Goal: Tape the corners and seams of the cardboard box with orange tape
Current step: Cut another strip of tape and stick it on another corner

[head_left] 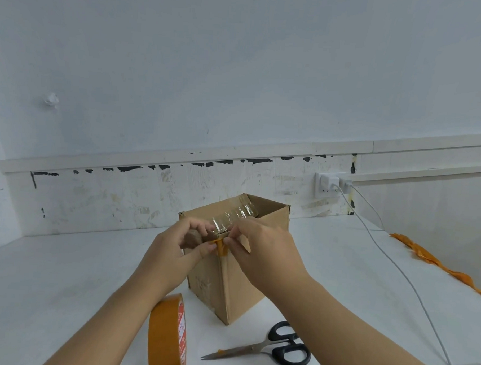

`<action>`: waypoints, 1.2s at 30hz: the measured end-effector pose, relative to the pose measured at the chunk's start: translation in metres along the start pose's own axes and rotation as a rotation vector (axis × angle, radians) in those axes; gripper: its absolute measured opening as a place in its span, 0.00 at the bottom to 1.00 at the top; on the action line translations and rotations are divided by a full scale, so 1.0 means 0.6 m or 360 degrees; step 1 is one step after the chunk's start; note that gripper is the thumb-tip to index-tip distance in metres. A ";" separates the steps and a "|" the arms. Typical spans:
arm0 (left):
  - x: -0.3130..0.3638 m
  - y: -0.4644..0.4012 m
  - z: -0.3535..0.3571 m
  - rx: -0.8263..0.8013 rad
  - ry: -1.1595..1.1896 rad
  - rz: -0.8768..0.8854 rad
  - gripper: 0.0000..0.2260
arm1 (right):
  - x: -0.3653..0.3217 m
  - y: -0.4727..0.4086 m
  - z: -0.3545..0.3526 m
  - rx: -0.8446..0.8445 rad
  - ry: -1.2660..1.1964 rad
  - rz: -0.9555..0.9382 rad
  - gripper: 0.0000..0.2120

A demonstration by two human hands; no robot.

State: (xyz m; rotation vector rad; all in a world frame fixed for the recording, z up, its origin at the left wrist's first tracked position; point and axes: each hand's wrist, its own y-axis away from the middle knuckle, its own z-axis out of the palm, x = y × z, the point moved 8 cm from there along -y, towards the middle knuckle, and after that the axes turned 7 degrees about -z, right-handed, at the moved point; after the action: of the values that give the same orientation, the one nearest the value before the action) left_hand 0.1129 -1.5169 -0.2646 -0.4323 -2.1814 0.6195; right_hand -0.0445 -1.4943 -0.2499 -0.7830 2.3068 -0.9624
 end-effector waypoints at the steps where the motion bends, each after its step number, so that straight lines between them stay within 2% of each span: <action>1: 0.001 0.000 0.000 0.0000 -0.0010 0.0010 0.09 | 0.000 0.000 -0.001 0.0003 -0.0005 -0.0002 0.06; 8: 0.005 0.007 0.000 0.0021 -0.0039 0.0105 0.17 | 0.004 -0.004 -0.009 0.0001 -0.0050 0.0025 0.03; 11: 0.013 0.008 -0.001 0.0038 -0.0048 0.0158 0.13 | 0.006 -0.001 -0.009 0.0017 -0.0097 0.0039 0.04; 23: 0.023 0.009 0.002 0.0030 -0.0070 0.0290 0.10 | 0.006 0.002 -0.008 0.0046 -0.0054 0.0019 0.09; 28: 0.014 -0.002 0.008 -0.0051 0.0047 0.0211 0.07 | 0.007 -0.005 -0.010 0.0071 -0.0041 0.0033 0.08; 36: 0.016 -0.012 0.033 -0.0134 0.0046 0.0143 0.13 | 0.002 -0.023 -0.005 0.0004 -0.0085 -0.0018 0.08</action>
State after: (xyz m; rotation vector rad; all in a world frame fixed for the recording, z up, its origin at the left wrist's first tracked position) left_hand 0.0910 -1.5239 -0.2657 -0.5829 -2.1758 0.5678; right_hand -0.0430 -1.5019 -0.2380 -0.8118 2.2574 -0.9378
